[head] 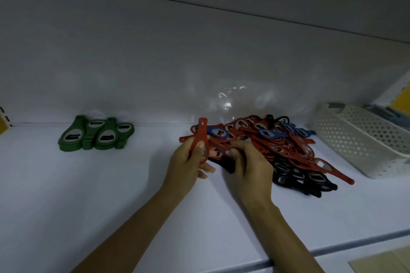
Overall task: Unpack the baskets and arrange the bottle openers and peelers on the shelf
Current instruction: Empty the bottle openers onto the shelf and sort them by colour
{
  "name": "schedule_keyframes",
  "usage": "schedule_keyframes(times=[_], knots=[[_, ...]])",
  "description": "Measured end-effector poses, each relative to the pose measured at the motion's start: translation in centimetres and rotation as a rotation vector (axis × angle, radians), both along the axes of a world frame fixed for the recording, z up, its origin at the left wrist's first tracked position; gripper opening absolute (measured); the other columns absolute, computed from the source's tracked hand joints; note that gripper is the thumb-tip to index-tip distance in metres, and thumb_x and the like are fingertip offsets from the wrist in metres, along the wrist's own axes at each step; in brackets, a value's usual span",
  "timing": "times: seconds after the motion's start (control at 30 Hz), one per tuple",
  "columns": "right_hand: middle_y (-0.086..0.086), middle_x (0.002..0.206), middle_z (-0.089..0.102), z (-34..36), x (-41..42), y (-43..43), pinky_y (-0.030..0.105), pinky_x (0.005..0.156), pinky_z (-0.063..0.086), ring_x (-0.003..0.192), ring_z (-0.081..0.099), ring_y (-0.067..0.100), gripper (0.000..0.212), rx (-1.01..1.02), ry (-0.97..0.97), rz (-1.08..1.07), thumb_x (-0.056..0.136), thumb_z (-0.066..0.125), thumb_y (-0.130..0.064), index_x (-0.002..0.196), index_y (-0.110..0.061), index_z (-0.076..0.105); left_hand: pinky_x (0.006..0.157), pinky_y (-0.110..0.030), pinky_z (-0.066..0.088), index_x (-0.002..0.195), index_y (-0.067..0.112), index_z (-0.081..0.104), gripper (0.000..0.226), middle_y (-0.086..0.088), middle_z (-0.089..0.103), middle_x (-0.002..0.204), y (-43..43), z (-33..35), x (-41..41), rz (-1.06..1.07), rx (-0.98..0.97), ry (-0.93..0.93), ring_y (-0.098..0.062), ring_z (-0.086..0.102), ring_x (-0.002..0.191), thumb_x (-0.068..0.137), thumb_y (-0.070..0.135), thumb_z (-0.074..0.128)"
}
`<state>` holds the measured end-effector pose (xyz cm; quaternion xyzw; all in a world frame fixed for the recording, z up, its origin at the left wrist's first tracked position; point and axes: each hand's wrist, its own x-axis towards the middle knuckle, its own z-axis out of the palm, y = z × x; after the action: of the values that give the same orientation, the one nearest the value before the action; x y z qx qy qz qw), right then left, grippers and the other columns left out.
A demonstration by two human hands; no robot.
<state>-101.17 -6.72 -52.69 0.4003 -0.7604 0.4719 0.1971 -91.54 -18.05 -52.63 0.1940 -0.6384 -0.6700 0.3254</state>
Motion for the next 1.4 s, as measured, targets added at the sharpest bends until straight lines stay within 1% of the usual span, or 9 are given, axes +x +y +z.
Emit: schedule_keyframes(times=[0.07, 0.23, 0.5, 0.7, 0.9, 1.03, 1.1, 1.27, 1.4], knots=[[-0.015, 0.087, 0.065, 0.1, 0.0, 0.2, 0.009, 0.074, 0.046, 0.079, 0.059, 0.000, 0.022, -0.104, -0.049, -0.008, 0.092, 0.055, 0.001, 0.096, -0.019, 0.064, 0.046, -0.020, 0.048, 0.112, 0.015, 0.055, 0.020, -0.004, 0.069, 0.089, 0.0, -0.1, 0.0, 0.017, 0.002, 0.002, -0.017, 0.067, 0.059, 0.100, 0.022, 0.040], [-0.003, 0.079, 0.062, 0.2, 0.8, -0.5, 0.039, 0.063, 0.054, 0.071, 0.061, 0.021, 0.020, -0.190, -0.399, 0.294, 0.096, 0.050, -0.002, 0.089, -0.021, 0.051, 0.054, -0.021, 0.054, 0.106, 0.029, 0.056, 0.019, 0.006, 0.072, 0.086, 0.2, -0.6, -0.2, -0.052, -0.108, -0.009, -0.010, 0.070, 0.074, 0.091, 0.037, 0.048], [-0.010, 0.062, 0.055, -0.3, 1.4, -0.9, 0.030, 0.047, 0.044, 0.052, 0.052, 0.011, 0.011, 0.145, -0.092, 0.281, 0.086, 0.057, -0.015, 0.082, -0.019, 0.047, 0.078, -0.045, 0.056, 0.099, 0.034, 0.062, 0.017, -0.005, 0.071, 0.093, -0.1, -1.3, -0.2, -0.090, -0.161, -0.115, -0.023, 0.069, 0.087, 0.098, 0.024, 0.048], [0.000, 0.071, 0.058, 0.1, 2.0, -1.3, 0.012, 0.046, 0.024, 0.056, 0.045, 0.011, 0.011, 0.354, 0.134, 0.180, 0.078, 0.054, -0.002, 0.086, -0.009, 0.054, 0.055, -0.021, 0.049, 0.096, 0.023, 0.066, 0.033, 0.006, 0.068, 0.072, -0.1, -0.2, 0.0, -0.089, 0.011, -0.192, -0.012, 0.063, 0.063, 0.093, 0.047, 0.042], [0.005, 0.100, 0.063, 0.2, 1.1, -1.2, 0.034, 0.073, 0.044, 0.088, 0.057, 0.022, 0.029, 0.325, 0.146, 0.039, 0.083, 0.050, -0.010, 0.107, -0.013, 0.068, 0.053, -0.021, 0.053, 0.114, 0.012, 0.061, 0.022, -0.001, 0.072, 0.089, -0.4, 0.5, 0.5, -0.150, 0.116, -0.159, -0.011, 0.070, 0.066, 0.097, 0.019, 0.048], [0.001, 0.143, 0.047, 0.1, -1.1, -0.2, 0.037, 0.110, 0.023, 0.134, 0.037, 0.021, 0.044, 0.566, 0.028, -0.251, 0.095, 0.048, -0.028, 0.138, -0.020, 0.047, 0.047, -0.020, 0.051, 0.103, 0.016, 0.062, 0.012, -0.002, 0.075, 0.080, -0.3, 0.8, 0.8, -0.138, 0.119, -0.115, -0.018, 0.071, 0.063, 0.093, 0.017, 0.056], [-0.002, 0.144, 0.046, -0.2, -1.5, 0.1, 0.034, 0.111, 0.019, 0.135, 0.035, 0.017, 0.045, 0.643, -0.011, -0.276, 0.097, 0.044, -0.036, 0.140, -0.023, 0.044, 0.042, -0.018, 0.046, 0.097, 0.017, 0.062, 0.007, -0.001, 0.074, 0.074, -0.2, 0.9, 0.9, -0.133, 0.069, -0.123, -0.015, 0.069, 0.056, 0.092, 0.015, 0.058], [0.004, 0.113, 0.065, 0.0, -0.8, 0.1, 0.033, 0.088, 0.038, 0.102, 0.055, 0.024, 0.033, 0.483, 0.077, -0.166, 0.090, 0.054, -0.009, 0.121, -0.016, 0.064, 0.038, -0.013, 0.038, 0.097, 0.002, 0.064, 0.019, 0.006, 0.067, 0.054, -0.2, 0.9, 0.9, -0.051, 0.011, -0.160, -0.002, 0.054, 0.040, 0.095, 0.019, 0.054], [0.002, 0.104, 0.069, 0.2, -0.6, 0.5, 0.026, 0.086, 0.048, 0.097, 0.062, 0.018, 0.026, 0.116, -0.046, -0.120, 0.092, 0.054, -0.001, 0.112, -0.009, 0.068, 0.046, -0.019, 0.046, 0.102, 0.015, 0.061, 0.016, 0.001, 0.072, 0.078, -0.5, 1.0, 0.8, -0.037, 0.194, -0.120, -0.007, 0.062, 0.055, 0.098, 0.020, 0.047]])
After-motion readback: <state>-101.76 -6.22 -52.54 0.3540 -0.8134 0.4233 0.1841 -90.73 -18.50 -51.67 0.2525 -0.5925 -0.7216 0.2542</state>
